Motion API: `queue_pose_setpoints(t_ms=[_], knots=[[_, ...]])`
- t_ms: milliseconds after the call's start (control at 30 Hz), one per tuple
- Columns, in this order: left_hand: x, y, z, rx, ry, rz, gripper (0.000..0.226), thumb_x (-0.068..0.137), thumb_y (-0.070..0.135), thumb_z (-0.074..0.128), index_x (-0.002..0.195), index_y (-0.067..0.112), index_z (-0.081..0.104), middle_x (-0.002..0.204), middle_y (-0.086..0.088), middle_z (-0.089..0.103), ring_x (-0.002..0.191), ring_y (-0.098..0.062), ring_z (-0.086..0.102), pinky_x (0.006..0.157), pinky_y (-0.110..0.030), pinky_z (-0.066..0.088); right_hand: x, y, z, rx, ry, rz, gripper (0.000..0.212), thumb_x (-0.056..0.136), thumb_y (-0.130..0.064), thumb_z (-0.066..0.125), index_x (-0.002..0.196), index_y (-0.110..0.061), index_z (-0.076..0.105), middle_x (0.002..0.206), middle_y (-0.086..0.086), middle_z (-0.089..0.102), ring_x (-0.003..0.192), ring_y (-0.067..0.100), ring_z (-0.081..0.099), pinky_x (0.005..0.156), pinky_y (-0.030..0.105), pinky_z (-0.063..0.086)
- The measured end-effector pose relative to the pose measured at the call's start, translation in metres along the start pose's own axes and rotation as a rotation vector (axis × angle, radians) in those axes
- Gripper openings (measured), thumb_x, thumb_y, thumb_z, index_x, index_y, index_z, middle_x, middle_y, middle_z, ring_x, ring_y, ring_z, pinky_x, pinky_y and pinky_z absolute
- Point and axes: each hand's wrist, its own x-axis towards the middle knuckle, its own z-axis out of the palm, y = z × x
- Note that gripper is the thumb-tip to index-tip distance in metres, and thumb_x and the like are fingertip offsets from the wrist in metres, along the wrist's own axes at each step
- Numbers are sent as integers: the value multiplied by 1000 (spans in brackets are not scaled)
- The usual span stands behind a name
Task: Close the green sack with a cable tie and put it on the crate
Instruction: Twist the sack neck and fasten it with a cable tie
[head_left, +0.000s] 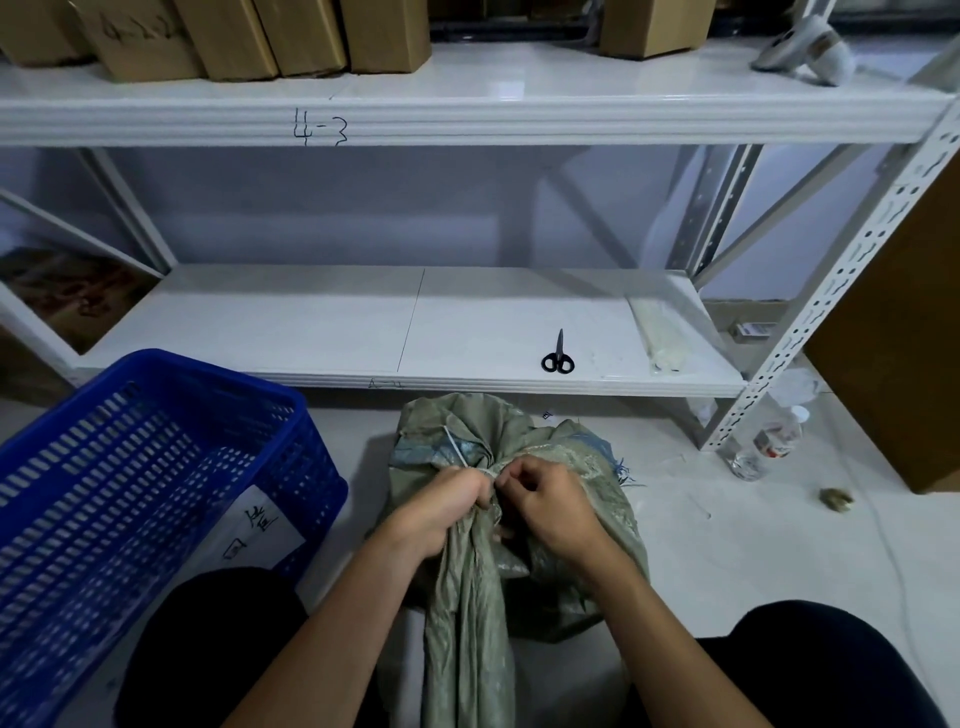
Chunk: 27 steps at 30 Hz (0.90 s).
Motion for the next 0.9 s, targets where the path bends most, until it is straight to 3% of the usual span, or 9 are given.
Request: queue_pose_setpoints(t_ms=[67, 100, 200, 300, 400, 533, 633, 767, 900], knots=[[-8, 6, 9, -54, 38, 19, 45, 50, 28, 60, 90, 9, 68, 98, -19, 65, 92, -35, 66, 89, -45, 51, -2, -2, -3, -153, 39, -36, 8, 90, -29, 64, 85, -26, 70, 82, -5, 74, 78, 15, 68, 72, 32, 53], [-9, 7, 14, -68, 62, 27, 51, 67, 42, 59, 107, 13, 70, 116, -15, 66, 106, -32, 64, 98, -43, 48, -1, -3, -5, -222, 51, -51, 9, 90, -30, 63, 89, -24, 69, 84, -2, 74, 80, 18, 68, 72, 33, 53], [-7, 7, 25, 78, 198, 124, 59, 101, 55, 33, 143, 16, 50, 148, -11, 51, 134, -30, 49, 110, -39, 38, 3, -13, -11, -387, 95, -83, 23, 91, -38, 56, 96, -16, 61, 88, 9, 73, 83, 30, 67, 70, 37, 53], [-3, 1, 30, 338, 384, 246, 41, 104, 41, 35, 130, 12, 49, 128, -21, 62, 118, -39, 59, 96, -40, 48, 11, -33, -15, -425, 111, -101, 38, 92, -55, 44, 86, -19, 54, 85, 13, 70, 80, 33, 64, 66, 38, 48], [-1, -6, 32, 566, 469, 388, 29, 98, 25, 46, 122, 12, 56, 105, -19, 71, 100, -40, 67, 84, -44, 56, 21, -51, -15, -487, -53, -128, 49, 95, -61, 39, 71, -20, 51, 90, 16, 70, 86, 33, 65, 70, 38, 48], [-7, -8, 33, 665, 546, 513, 23, 82, 11, 51, 95, 11, 70, 85, -13, 73, 80, -33, 69, 69, -41, 58, 34, -57, -18, -582, -162, -131, 41, 97, -45, 38, 85, -14, 62, 106, 21, 69, 98, 37, 64, 83, 40, 50], [-9, -9, 35, 699, 510, 540, 24, 79, 13, 49, 86, 7, 72, 81, -15, 73, 78, -34, 70, 69, -43, 58, 37, -58, -21, -575, -228, -124, 35, 99, -34, 38, 80, -14, 59, 105, 23, 68, 94, 37, 64, 82, 37, 48], [-1, -5, 31, 812, 507, 425, 30, 89, 24, 48, 93, 7, 73, 96, -20, 73, 97, -41, 67, 81, -40, 54, 41, -55, -26, -338, -194, -57, 34, 98, -19, 44, 66, -11, 54, 78, 13, 65, 70, 23, 56, 61, 28, 38], [2, -5, 31, 874, 487, 412, 43, 94, 35, 40, 90, 8, 73, 93, -17, 74, 96, -39, 68, 80, -39, 52, 45, -53, -36, 52, -15, 34, 38, 93, -13, 47, 56, -16, 43, 53, 0, 44, 48, 12, 36, 47, 27, 29]])
